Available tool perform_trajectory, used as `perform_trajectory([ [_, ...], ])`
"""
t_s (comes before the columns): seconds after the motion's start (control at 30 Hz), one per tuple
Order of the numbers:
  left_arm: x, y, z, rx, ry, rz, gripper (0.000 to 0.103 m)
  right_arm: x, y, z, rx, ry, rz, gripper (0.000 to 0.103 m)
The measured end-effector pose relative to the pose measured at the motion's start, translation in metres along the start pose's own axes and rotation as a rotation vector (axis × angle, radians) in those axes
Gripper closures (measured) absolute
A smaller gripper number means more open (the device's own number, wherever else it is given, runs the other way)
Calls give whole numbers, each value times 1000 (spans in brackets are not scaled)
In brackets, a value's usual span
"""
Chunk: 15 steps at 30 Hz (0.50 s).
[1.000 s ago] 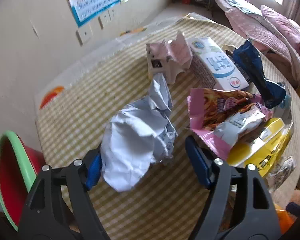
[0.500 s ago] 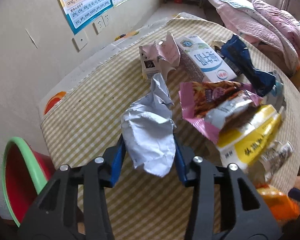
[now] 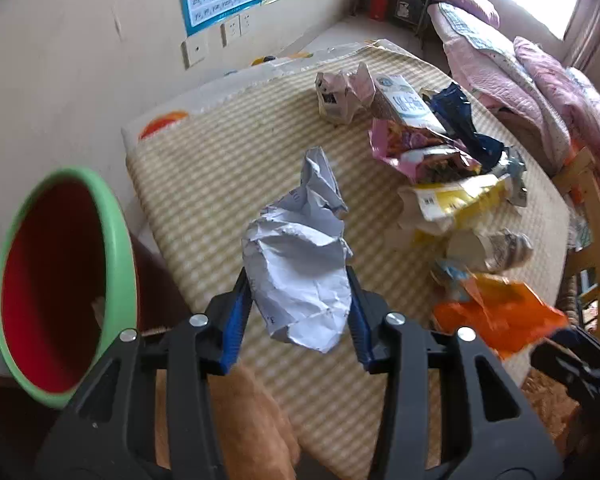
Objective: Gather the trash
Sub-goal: 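Grasp and lift the orange plastic bag with right tool while left tool holds paper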
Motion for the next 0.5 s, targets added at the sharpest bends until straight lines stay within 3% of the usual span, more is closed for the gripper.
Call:
perform_trajectory([
  [0.37, -10, -25, 13, 59, -46, 15, 59, 16, 9, 17, -16, -42, -70, 19],
  [0.43, -11, -29, 15, 72, -49, 20, 59, 17, 9, 18, -19, -37, -72, 27],
  [0.5, -11, -31, 18, 87, -50, 19, 58, 18, 7, 18, -22, -36, -87, 42],
])
Point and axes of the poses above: each gripper's, at about its wrist camera, not at the fingertips, and z roughly the way its jaws point, x to its left, y to its top, the point moved 7 cm from there along z, roughly the way its jaws point, and after that the axes turned 15 degrees about -y, right-handed, at the moved point
